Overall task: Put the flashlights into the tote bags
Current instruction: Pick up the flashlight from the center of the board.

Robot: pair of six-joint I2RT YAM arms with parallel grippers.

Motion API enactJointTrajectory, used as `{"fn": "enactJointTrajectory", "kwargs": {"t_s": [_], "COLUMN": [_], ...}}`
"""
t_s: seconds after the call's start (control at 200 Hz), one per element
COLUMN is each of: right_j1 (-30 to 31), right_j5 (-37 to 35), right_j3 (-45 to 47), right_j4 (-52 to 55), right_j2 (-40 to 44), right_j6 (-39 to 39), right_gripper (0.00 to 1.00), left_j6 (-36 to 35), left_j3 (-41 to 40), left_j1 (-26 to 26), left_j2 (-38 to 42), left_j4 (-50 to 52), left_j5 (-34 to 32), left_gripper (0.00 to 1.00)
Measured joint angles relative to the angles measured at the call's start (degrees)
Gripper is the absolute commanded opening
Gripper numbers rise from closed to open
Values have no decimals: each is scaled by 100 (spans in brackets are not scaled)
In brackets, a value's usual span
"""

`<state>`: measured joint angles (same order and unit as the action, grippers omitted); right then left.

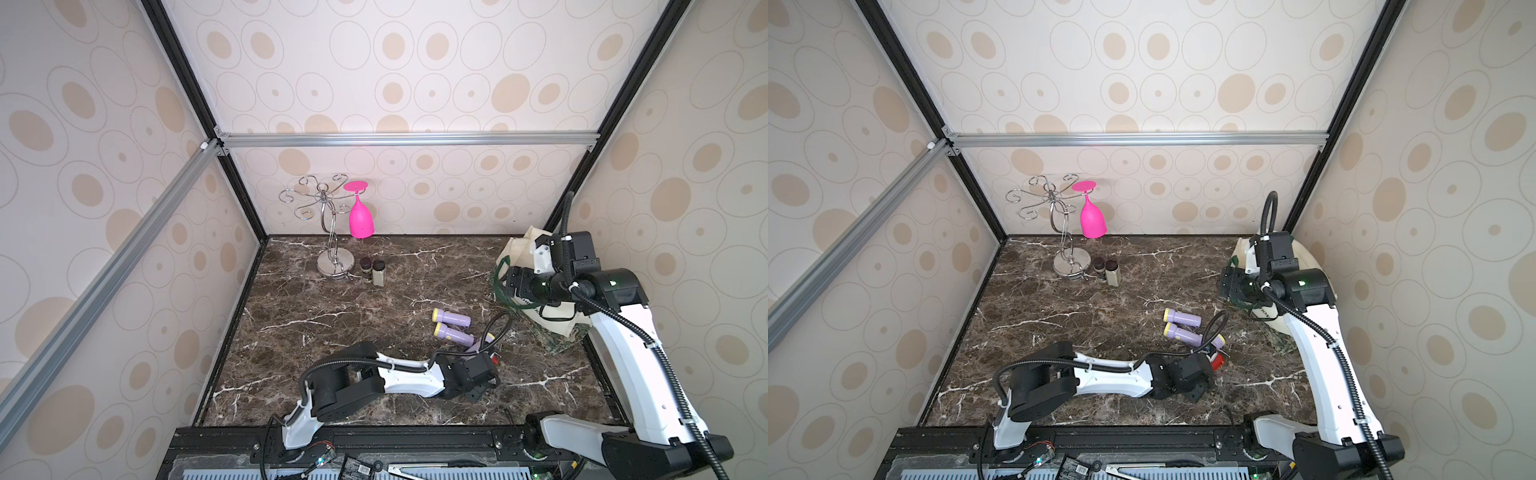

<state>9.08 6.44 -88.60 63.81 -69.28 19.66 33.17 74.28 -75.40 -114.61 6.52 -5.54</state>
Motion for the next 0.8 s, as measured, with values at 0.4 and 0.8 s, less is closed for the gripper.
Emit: {"fn": "enactJointTrajectory", "kwargs": {"t_s": [0.4,0.8], "right_j1": [396,529], "right_j5": [1115,2492], "right_j3": [-345,-151], "right_j4": [-269,-918], "right_j2": [-310,-435], "right_j6": [-208,363], "right_gripper": [82,83], "left_j6": [562,1043], "left_j3": [-907,-1609], "left_j1": [332,1156], "left_j2": [2116,3405], "left_j4": [-708,-1558], "left_j5": [-144,-214], "left_gripper": [0,0]}}
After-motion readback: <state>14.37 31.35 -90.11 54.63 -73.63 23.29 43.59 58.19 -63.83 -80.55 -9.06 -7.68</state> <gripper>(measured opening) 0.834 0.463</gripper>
